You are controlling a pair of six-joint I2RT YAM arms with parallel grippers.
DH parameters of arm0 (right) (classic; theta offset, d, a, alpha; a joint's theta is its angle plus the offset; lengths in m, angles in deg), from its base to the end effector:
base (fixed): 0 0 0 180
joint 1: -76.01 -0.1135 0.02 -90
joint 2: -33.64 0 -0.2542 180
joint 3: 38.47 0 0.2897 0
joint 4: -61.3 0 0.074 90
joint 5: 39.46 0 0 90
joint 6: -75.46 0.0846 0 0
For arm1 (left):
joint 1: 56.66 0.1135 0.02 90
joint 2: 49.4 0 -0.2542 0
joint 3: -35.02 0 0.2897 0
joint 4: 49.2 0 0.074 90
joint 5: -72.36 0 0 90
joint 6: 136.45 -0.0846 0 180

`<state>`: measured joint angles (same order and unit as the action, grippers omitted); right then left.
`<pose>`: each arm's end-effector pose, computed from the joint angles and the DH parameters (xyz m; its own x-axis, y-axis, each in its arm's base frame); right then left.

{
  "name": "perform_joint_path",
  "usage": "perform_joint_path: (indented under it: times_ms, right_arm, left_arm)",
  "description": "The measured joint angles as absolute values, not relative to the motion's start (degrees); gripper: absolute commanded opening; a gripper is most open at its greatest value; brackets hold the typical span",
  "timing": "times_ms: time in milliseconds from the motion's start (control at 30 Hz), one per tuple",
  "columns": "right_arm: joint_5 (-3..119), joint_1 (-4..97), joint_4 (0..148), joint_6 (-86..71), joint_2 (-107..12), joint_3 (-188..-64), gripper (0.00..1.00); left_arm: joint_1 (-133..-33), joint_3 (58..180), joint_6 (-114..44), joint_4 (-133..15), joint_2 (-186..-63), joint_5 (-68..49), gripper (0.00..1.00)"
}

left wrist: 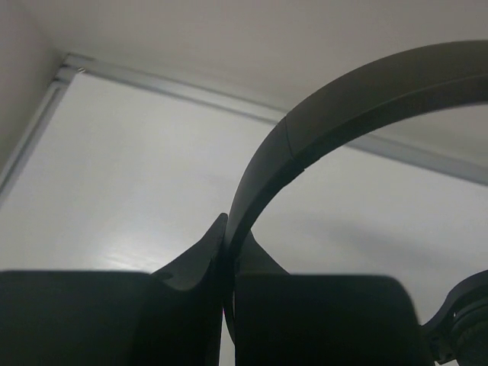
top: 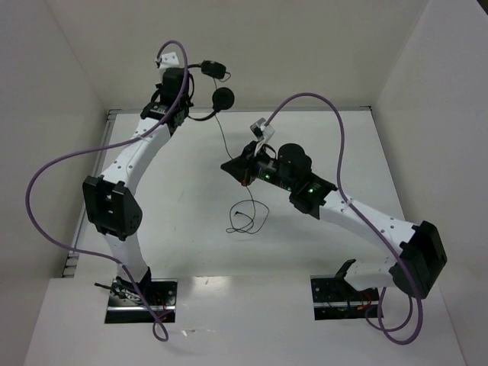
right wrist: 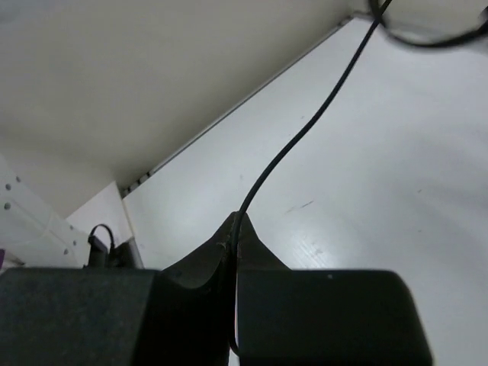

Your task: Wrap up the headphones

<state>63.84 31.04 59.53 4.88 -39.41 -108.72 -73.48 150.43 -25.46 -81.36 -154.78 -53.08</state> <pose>0.2633 0.2905 0.3397 -0.2948 0.1629 -0.9416 -0.7979 0.5002 0.3363 0.4977 -0.0992 0.3552 -0.2369 -0.2333 -0.9431 -0.3891 0.9123 -0.1279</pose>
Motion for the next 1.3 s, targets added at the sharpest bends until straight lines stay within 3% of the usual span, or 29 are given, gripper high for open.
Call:
perform_joint_path:
  times_ms: [433, 833, 1300]
  right_arm:
    - [60.8, 29.1, 54.4, 7.7, -45.5, -101.3, 0.01]
    - [44.6, 29.0, 51.9, 1.4, -46.3, -91.1, 0.01]
    - [35.6, 33.6, 42.7, -3.6, -53.5, -90.6, 0.01]
  left_arm:
    - [-73.4, 167.2, -20.5, -83.0, -156.2, -32.8, 0.00]
    - [-73.2, 166.9, -20.6, -87.1, -147.1, -26.4, 0.00]
    - [-73.2, 158.1, -18.8, -92.6, -131.6, -11.9, 0.00]
